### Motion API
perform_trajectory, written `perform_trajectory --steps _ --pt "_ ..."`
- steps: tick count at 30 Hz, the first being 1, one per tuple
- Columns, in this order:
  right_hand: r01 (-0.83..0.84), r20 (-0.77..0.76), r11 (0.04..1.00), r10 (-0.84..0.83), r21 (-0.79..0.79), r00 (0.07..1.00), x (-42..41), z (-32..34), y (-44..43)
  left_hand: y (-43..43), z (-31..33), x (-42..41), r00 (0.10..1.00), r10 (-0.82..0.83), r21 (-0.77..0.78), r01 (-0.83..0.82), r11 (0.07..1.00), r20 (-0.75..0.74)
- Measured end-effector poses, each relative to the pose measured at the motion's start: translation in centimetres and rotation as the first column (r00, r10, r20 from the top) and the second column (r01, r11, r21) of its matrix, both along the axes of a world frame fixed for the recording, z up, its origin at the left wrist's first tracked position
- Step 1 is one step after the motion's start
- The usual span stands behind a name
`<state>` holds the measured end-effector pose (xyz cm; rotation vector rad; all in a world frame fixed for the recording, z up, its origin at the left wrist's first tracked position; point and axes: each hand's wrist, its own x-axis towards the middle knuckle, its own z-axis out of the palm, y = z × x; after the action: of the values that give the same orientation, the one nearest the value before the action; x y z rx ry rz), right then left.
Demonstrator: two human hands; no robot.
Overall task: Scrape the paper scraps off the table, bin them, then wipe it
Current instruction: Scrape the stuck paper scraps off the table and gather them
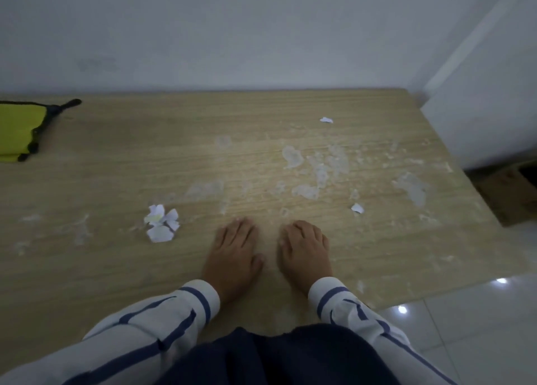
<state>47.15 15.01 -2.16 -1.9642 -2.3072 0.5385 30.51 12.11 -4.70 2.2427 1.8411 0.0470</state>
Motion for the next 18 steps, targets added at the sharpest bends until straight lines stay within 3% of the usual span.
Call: perform_trajectory --steps 6,18 --pt "0.007 -0.043 0.999 -0.006 0.034 0.999 6.4 -0.2 1.7 2.0 0.0 5.8 0.997 0.071 -0.014 -0.071 0.997 0.014" --pt "0.306 -0.237 0.951 -0.289 0.040 0.928 13.9 -0.3 6.8 6.4 -0.2 13.6 0.995 0.069 -0.002 -0.069 0.998 0.074"
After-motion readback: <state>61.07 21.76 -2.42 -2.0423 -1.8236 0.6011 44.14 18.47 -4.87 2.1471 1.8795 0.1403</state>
